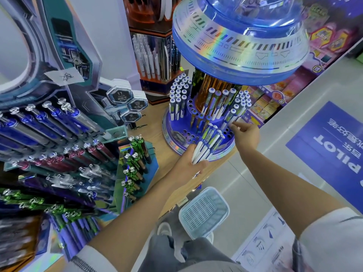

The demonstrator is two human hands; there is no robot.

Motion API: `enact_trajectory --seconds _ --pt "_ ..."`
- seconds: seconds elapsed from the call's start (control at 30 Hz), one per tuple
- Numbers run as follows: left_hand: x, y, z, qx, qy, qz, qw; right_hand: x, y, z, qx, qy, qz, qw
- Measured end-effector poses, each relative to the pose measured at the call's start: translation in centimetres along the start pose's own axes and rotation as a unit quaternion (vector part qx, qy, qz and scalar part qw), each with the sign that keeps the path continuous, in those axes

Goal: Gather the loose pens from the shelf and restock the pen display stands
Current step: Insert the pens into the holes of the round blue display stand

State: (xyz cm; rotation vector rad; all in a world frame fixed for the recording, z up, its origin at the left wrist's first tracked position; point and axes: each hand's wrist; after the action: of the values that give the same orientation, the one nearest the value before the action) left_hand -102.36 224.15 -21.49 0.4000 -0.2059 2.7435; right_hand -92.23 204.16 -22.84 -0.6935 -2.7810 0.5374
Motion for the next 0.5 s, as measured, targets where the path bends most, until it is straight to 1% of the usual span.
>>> enact_trajectory --seconds 0.17,0.3,0.4,0.47,0.5 --pt "0.1 0.5 0.3 0.008 -0.001 0.007 1.0 0.9 -0.8 1.3 -0.019 0.0 -0.046 0.999" --pt "0.3 1.1 0.3 0.014 0.0 0.033 0.999 1.1 -1.7 1.4 -0.025 0.003 -0.085 0.996" --pt "0.6 1.5 0.4 0.026 0.003 0.05 0.998 2.4 -2.4 1.3 -0.016 -0.032 -0.087 0.996" --pt "0.7 1.9 0.8 0.031 0.012 0.054 0.998 4.3 -3.0 0.6 -0.063 -0.061 -0.094 0.992" --pt "0.8 2.1 0.9 0.031 0.017 0.057 0.998 5.3 -3.3 0.1 -0.093 -0.064 -0.125 0.986"
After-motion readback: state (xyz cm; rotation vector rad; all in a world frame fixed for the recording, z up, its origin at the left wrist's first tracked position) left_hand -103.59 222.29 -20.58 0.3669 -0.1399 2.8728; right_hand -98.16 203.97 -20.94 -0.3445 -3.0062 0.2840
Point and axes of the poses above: each hand's wrist, its own x-axis away from the middle knuckle, its own y-axis out of the palm, z = x × y, and after that the axes turned 9 degrees about -x, right-handed
